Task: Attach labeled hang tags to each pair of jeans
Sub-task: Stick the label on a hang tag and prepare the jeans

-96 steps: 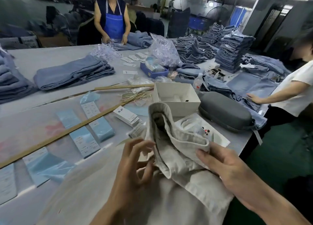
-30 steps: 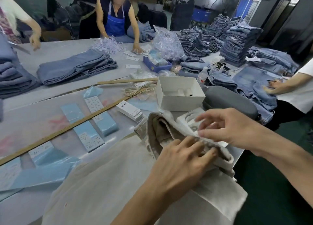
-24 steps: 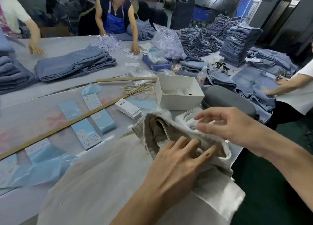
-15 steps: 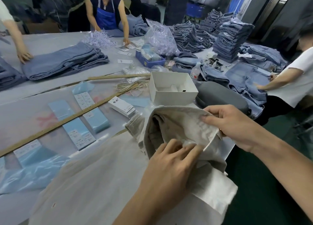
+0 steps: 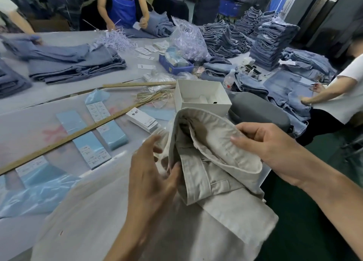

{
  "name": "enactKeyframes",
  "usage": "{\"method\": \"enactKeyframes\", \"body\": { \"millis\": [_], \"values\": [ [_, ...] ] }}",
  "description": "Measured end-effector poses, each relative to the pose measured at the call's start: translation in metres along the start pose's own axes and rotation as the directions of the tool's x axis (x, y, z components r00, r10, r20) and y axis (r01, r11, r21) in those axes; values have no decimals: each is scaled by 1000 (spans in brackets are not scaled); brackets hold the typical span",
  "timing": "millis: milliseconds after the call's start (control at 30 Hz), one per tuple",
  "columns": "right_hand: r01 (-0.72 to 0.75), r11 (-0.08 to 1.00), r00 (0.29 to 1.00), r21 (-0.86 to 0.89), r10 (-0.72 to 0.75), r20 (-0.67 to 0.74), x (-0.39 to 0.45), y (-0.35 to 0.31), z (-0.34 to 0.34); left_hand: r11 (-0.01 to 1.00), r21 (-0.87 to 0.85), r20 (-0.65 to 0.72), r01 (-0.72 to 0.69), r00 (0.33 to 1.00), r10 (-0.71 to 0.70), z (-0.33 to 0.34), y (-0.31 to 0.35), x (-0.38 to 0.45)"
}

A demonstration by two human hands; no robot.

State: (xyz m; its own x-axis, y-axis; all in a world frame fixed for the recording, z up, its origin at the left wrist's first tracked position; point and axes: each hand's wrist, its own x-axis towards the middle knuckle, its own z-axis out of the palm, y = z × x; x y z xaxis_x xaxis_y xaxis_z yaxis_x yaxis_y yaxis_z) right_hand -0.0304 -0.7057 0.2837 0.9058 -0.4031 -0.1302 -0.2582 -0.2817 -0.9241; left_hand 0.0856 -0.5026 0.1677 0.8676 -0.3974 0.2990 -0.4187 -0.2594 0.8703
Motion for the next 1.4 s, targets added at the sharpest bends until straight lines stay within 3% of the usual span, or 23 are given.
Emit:
{"method": "enactKeyframes", "body": {
  "millis": [67,133,200,233,300,367,433,500,567,733,800,867,933,1100,1300,1400],
  "values": [
    [67,997,996,-36,-64,58,-9,-1,8,992,-124,-2,32,999,-32,4,5,-3],
    [125,986,990,-108,-117,74,-16,-4,14,938,-310,32,152,988,-149,6,5,-4],
    [155,969,987,-190,-145,66,-20,-6,18,919,-345,-5,191,979,-205,5,5,-8],
    [160,964,987,-214,-150,63,-22,-6,19,954,-279,-109,110,983,-145,3,8,-10],
    [166,963,986,-213,-157,59,-24,-6,22,978,-58,-289,-199,941,175,-1,21,-13],
    [183,964,983,-194,-180,34,-23,-6,24,828,104,-150,-550,815,560,3,32,-14],
    [197,974,979,-115,-201,-21,-21,-6,24,739,89,82,-667,745,662,8,40,-14],
    [195,981,976,5,-194,-99,-20,-4,19,805,-27,158,-593,792,589,11,40,-12],
    [176,983,974,59,-166,-154,-20,-2,15,867,-90,145,-490,855,498,9,38,-10],
    [147,985,969,94,-125,-211,-21,6,12,921,18,286,-389,885,368,10,45,2],
    [158,986,966,62,-141,-216,-25,6,13,926,89,466,-368,837,287,7,51,14],
    [181,983,962,-16,-180,-207,-30,7,16,897,171,647,-408,733,210,4,58,27],
    [196,972,957,-130,-218,-190,-34,7,21,852,229,715,-470,676,181,3,67,34],
    [207,957,959,-201,-239,-152,-40,8,24,794,288,687,-535,693,219,12,73,39],
    [177,954,965,-244,-217,-146,-36,12,20,976,26,682,-217,718,142,16,64,46],
    [188,932,959,-310,-243,-147,-35,11,21,976,8,707,-217,692,148,15,65,47]
  ]
}}
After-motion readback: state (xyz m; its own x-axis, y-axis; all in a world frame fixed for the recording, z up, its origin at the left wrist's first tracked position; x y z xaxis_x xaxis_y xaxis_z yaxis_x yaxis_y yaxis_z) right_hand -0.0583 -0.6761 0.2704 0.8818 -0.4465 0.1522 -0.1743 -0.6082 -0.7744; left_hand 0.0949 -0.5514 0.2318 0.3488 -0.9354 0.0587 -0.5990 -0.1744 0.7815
